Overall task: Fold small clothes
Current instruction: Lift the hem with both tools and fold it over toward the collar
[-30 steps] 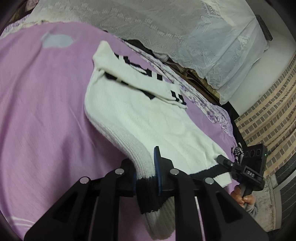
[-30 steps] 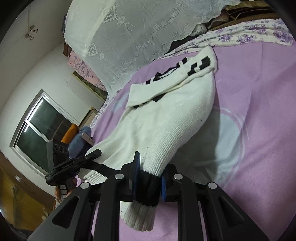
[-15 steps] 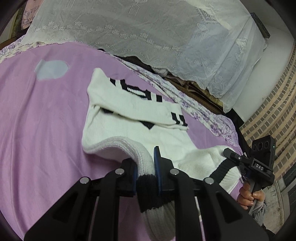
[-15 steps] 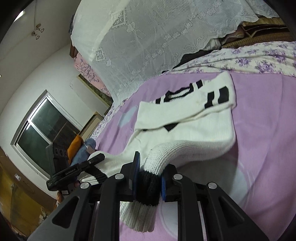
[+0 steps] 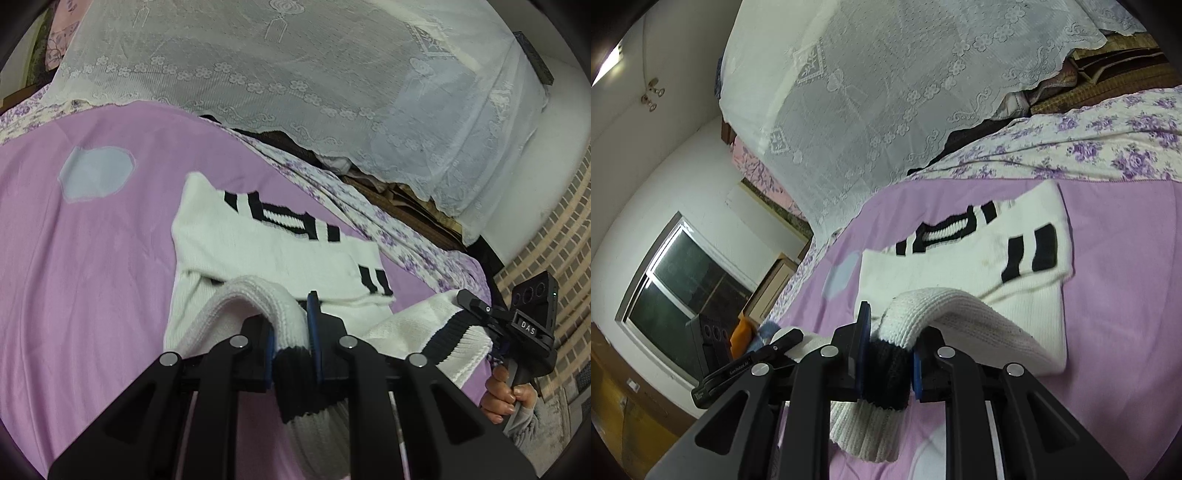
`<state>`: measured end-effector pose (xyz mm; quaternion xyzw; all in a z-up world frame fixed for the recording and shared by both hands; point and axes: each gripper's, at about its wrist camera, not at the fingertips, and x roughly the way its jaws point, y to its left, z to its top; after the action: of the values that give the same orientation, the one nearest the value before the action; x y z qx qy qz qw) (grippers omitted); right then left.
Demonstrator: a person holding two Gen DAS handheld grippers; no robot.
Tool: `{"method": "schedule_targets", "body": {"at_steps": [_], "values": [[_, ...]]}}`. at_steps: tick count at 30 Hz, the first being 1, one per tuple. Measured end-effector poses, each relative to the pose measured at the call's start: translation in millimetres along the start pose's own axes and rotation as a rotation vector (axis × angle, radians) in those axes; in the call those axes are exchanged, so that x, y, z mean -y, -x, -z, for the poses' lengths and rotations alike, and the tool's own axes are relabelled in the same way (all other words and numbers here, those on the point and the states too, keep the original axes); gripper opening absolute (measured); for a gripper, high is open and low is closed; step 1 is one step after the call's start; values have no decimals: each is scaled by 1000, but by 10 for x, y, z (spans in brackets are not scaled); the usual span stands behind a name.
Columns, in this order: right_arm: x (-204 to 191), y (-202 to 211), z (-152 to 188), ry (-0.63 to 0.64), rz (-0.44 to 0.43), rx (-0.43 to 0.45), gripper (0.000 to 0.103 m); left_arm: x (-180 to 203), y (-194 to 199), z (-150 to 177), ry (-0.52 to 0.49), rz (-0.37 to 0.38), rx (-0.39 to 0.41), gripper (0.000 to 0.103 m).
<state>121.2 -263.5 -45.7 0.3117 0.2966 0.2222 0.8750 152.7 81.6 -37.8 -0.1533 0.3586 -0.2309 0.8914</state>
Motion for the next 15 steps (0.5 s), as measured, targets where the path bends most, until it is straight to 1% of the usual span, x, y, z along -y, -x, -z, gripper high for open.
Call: {"method": "schedule_targets", "body": {"at_steps": [8,15], "values": [[200,-313,-300,-50,4,2,19,-84,-266,-366,25,-38,20,14],[366,-600,-566,-75,8,8,19,-148,-537,-630,17,-79,22,14]]}}
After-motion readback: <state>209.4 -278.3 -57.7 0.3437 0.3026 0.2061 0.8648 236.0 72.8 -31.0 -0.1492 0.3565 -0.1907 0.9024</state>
